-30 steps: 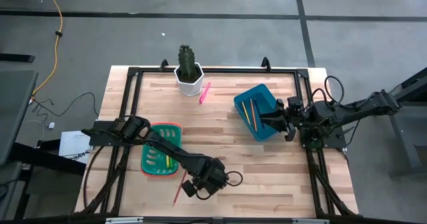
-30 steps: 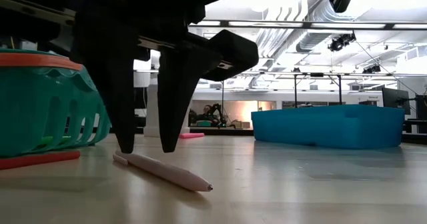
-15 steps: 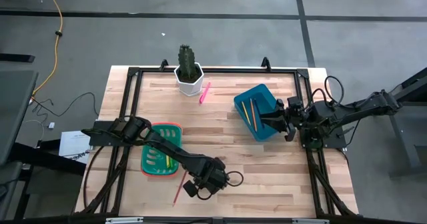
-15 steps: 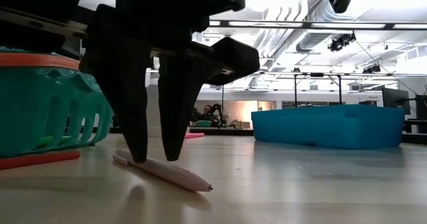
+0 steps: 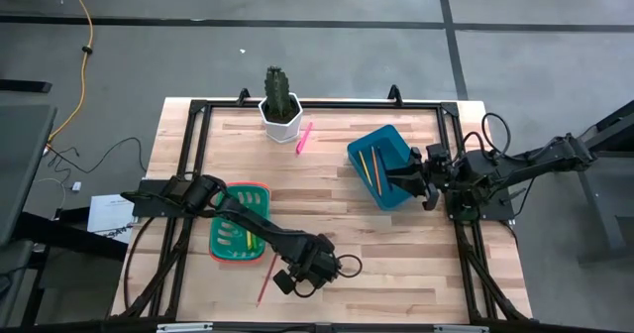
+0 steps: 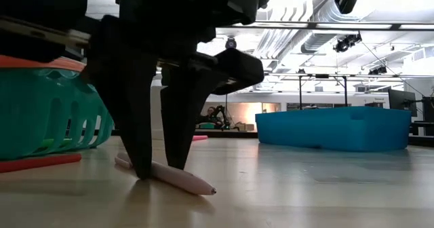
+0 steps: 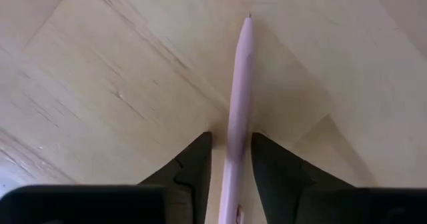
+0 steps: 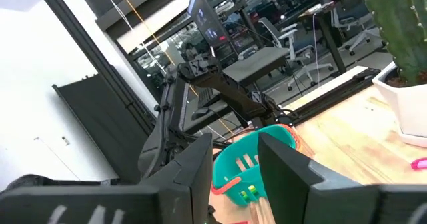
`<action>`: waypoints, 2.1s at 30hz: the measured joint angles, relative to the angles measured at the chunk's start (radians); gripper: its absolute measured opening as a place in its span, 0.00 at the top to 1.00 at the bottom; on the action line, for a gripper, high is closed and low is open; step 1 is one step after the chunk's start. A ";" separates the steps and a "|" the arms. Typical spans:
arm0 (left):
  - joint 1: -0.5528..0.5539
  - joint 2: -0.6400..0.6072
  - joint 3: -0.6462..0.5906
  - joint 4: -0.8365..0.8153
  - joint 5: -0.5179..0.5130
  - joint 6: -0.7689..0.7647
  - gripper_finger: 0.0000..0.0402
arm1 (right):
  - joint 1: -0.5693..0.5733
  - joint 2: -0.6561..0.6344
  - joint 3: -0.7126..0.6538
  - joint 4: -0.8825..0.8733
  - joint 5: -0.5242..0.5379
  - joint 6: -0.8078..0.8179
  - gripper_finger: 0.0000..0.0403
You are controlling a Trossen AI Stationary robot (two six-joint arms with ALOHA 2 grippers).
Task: Sort pens & pencils
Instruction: Put the light pink pen into the green basket
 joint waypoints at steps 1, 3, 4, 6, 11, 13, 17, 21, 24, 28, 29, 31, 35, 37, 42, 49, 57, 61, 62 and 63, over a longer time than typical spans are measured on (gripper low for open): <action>0.000 0.000 0.000 0.000 -0.001 0.000 0.76 | 0.000 0.000 0.000 -0.003 0.000 0.000 0.73; 0.000 0.000 0.000 0.000 -0.004 0.001 0.76 | 0.000 0.000 0.000 -0.004 0.000 -0.001 0.73; 0.000 0.000 0.000 0.000 -0.005 0.001 0.76 | 0.000 0.000 0.000 -0.004 0.000 -0.001 0.73; 0.000 0.000 0.000 0.000 -0.006 0.000 0.76 | 0.000 0.000 0.000 -0.004 0.000 -0.002 0.73; 0.000 0.001 0.000 0.000 -0.011 -0.004 0.76 | 0.000 0.000 0.000 -0.009 0.000 -0.003 0.73; 0.000 0.001 0.000 -0.001 -0.014 -0.004 0.76 | 0.000 0.000 0.000 -0.011 0.000 -0.003 0.73; 0.000 0.001 -0.001 -0.003 -0.016 -0.004 0.76 | 0.000 0.000 0.000 -0.011 0.000 -0.003 0.73; 0.000 0.001 -0.001 -0.005 -0.017 -0.004 0.76 | 0.000 0.000 0.000 -0.011 0.000 -0.003 0.73; 0.000 0.001 -0.001 -0.006 -0.016 -0.003 0.76 | 0.000 0.000 0.000 -0.011 0.000 -0.003 0.73; 0.000 0.001 -0.001 -0.008 -0.017 -0.002 0.80 | 0.000 0.000 0.000 -0.011 0.000 -0.003 0.73; 0.000 0.001 -0.001 -0.008 -0.019 0.002 0.82 | 0.000 0.000 0.000 -0.011 0.000 -0.003 0.73; 0.000 0.001 -0.001 -0.008 -0.021 0.005 0.86 | 0.000 0.000 0.000 -0.011 0.000 -0.003 0.73; 0.000 0.001 -0.001 -0.010 -0.021 0.005 0.93 | 0.000 0.000 0.000 -0.011 0.000 -0.003 0.73; 0.000 0.000 -0.001 -0.011 -0.021 0.005 0.95 | 0.000 0.000 0.000 -0.011 0.000 -0.003 0.73; 0.000 0.000 -0.001 -0.011 -0.021 0.005 0.94 | 0.000 0.000 0.000 -0.011 0.000 -0.003 0.73; 0.000 -0.007 -0.005 -0.028 -0.027 0.005 0.92 | 0.000 0.000 0.000 -0.011 0.000 -0.003 0.73; 0.000 -0.033 -0.006 -0.056 -0.049 0.021 0.95 | 0.000 0.000 0.000 -0.011 0.008 -0.003 0.73; 0.000 -0.052 -0.004 -0.055 -0.056 0.023 0.93 | 0.000 0.000 0.000 -0.012 0.008 -0.003 0.73; 0.000 -0.054 -0.004 -0.052 -0.056 0.023 0.92 | 0.000 0.000 0.000 -0.012 0.008 -0.003 0.73; 0.000 -0.054 -0.004 -0.048 -0.060 0.023 0.92 | 0.000 0.000 0.000 -0.012 0.008 -0.003 0.73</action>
